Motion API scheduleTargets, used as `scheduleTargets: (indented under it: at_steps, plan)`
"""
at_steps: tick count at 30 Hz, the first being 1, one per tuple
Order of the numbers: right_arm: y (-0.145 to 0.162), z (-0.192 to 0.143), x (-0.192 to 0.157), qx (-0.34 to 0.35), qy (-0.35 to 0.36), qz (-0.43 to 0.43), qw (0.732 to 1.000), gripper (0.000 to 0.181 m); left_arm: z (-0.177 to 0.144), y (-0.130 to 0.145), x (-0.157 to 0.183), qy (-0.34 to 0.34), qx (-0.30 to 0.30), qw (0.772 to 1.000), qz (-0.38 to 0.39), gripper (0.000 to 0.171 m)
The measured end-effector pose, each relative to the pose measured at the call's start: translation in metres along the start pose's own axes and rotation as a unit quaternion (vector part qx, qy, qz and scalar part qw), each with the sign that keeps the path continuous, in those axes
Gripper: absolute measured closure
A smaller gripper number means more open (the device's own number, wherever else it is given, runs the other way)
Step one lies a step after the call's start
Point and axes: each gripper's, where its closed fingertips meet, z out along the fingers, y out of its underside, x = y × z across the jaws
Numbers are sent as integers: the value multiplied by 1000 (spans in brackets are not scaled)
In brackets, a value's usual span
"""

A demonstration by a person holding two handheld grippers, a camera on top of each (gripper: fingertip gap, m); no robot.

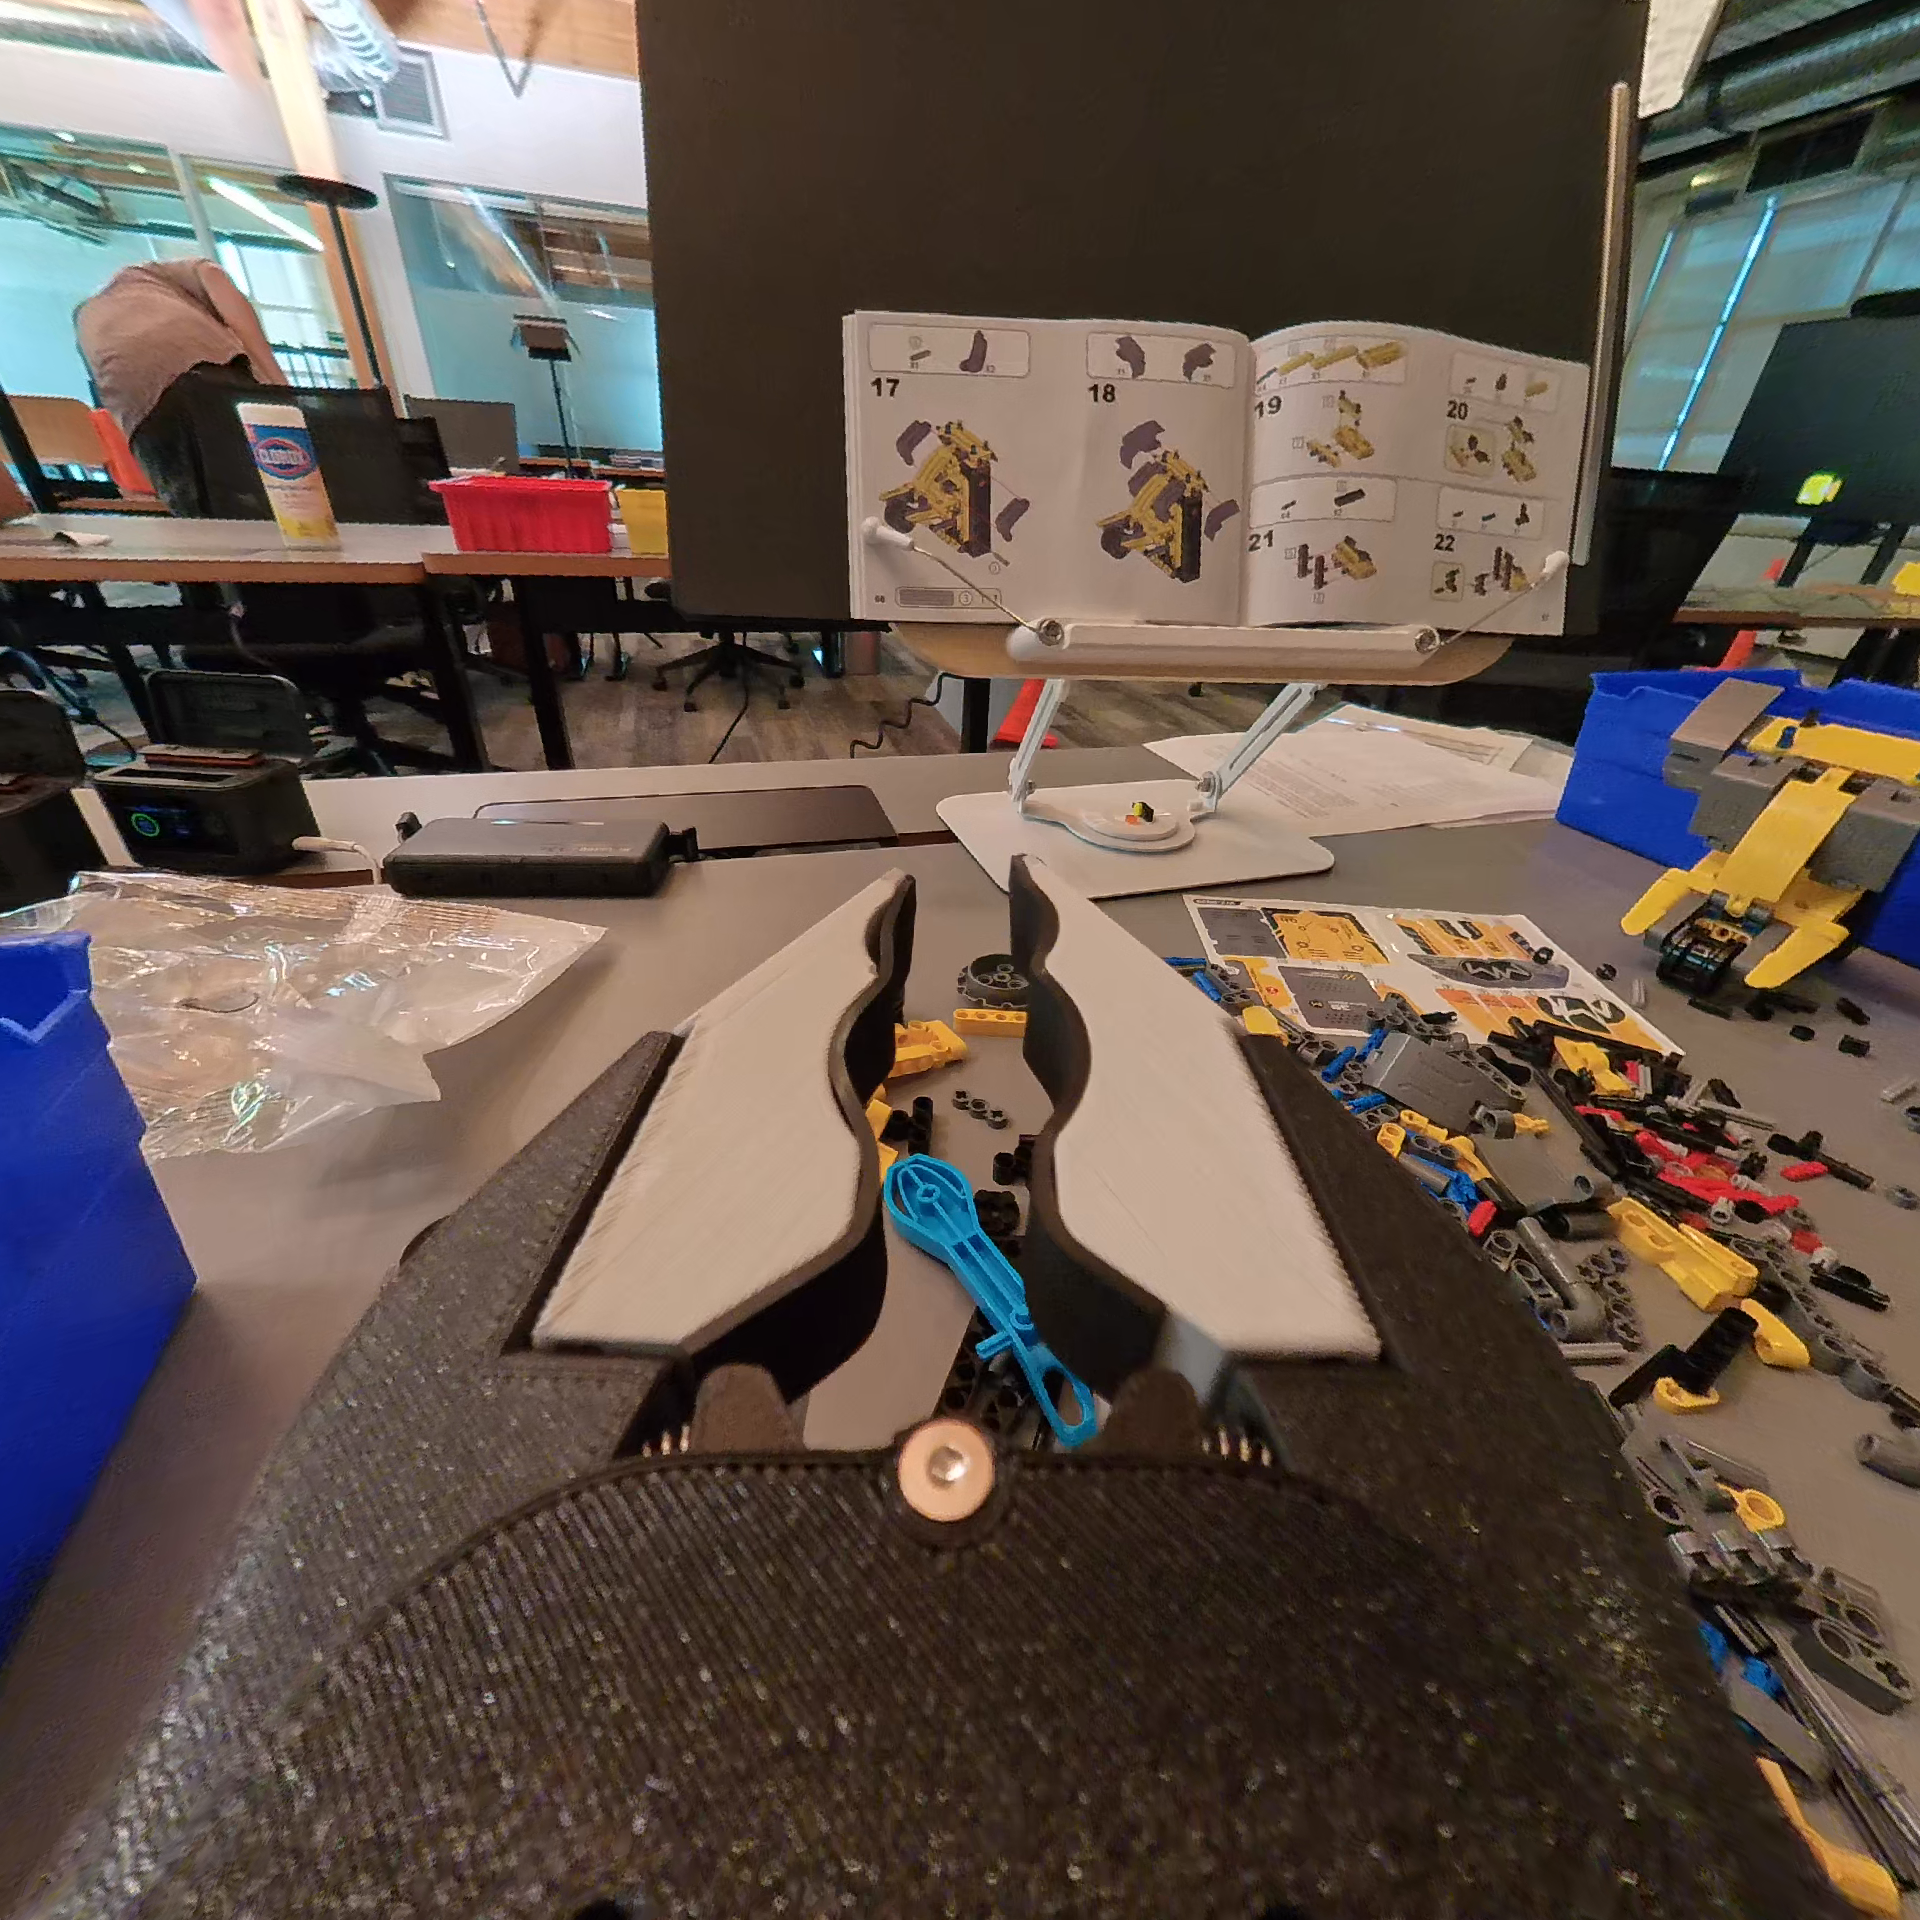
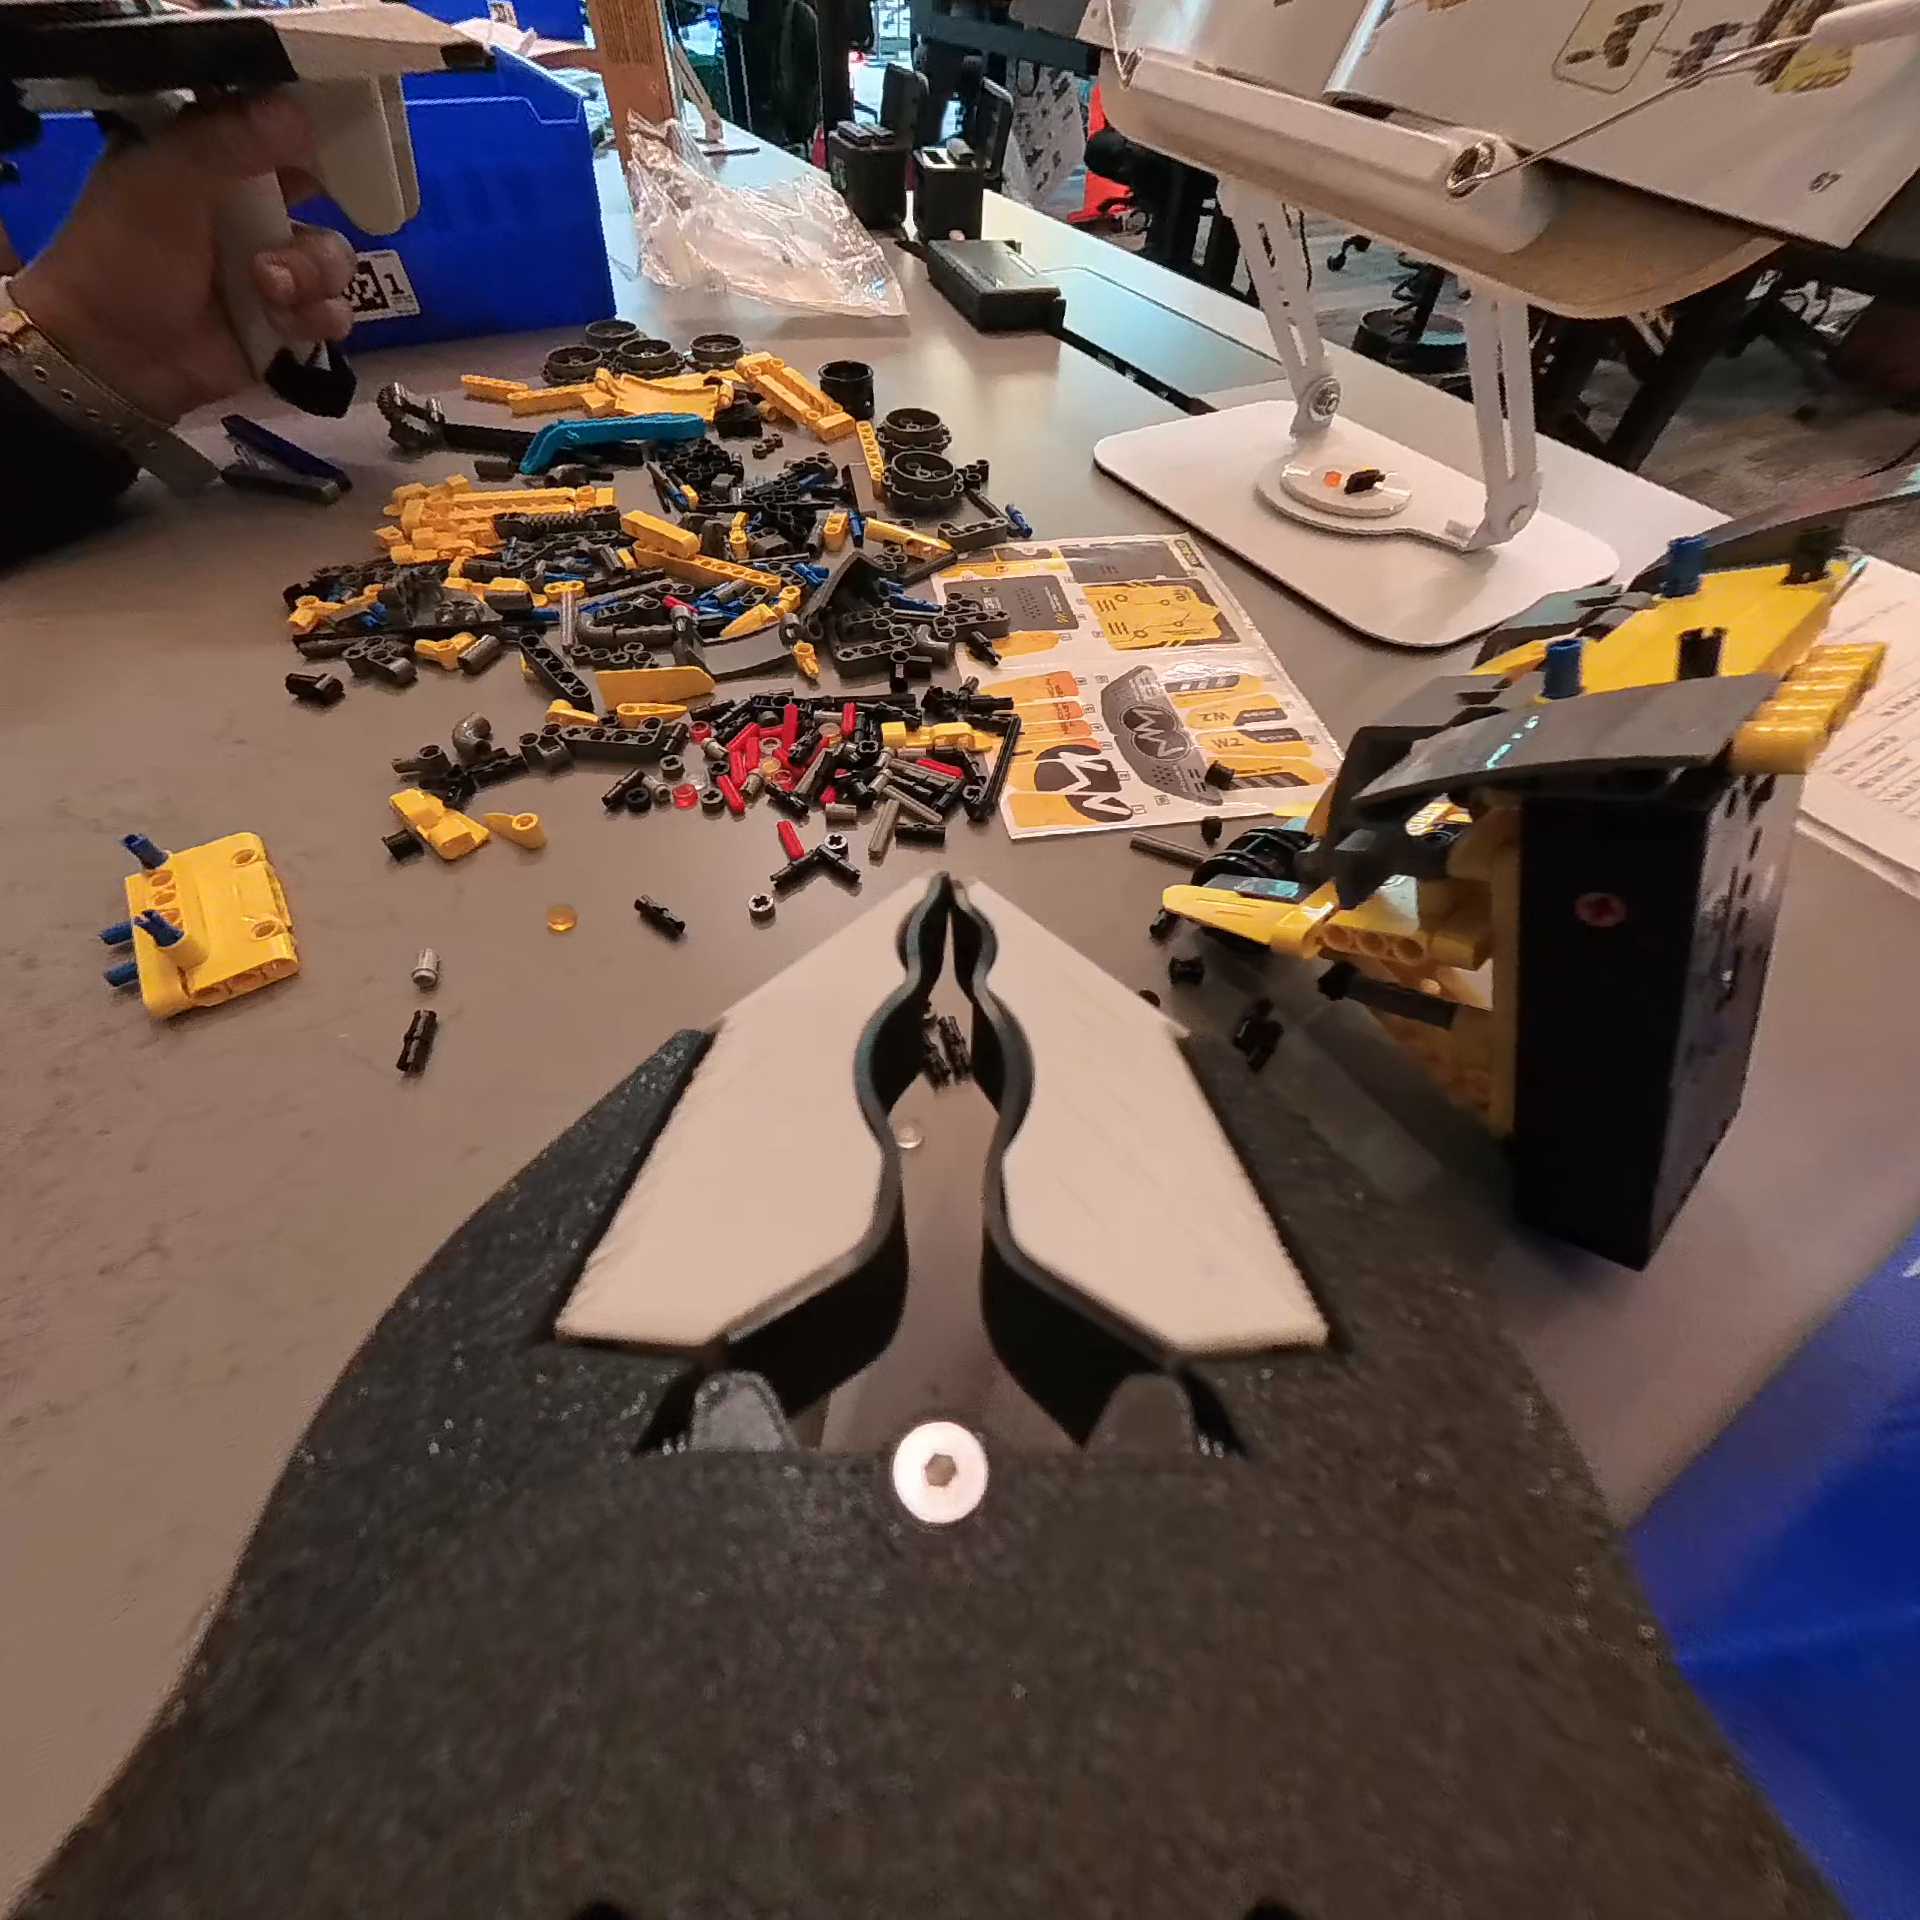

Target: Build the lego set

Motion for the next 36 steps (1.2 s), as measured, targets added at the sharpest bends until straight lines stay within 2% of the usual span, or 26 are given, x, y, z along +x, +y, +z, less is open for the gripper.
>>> scheduleTargets:
  at_steps: [10,23,30,36]
  plan:
    - [5,4,-6,-17,-12,-9,1000,181,1,2,2,6,-6,1000,-1,156]
    - [9,7,-7,-34,-12,-12,999,168,3,6,5,11,-16,1000,5,155]
    - [11,9,-9,-42,-13,-15,999,164,6,11,14,28,-30,999,17,154]
    - [13,10,-10,-49,-12,-22,999,163,7,1,31,52,-35,998,-16,152]
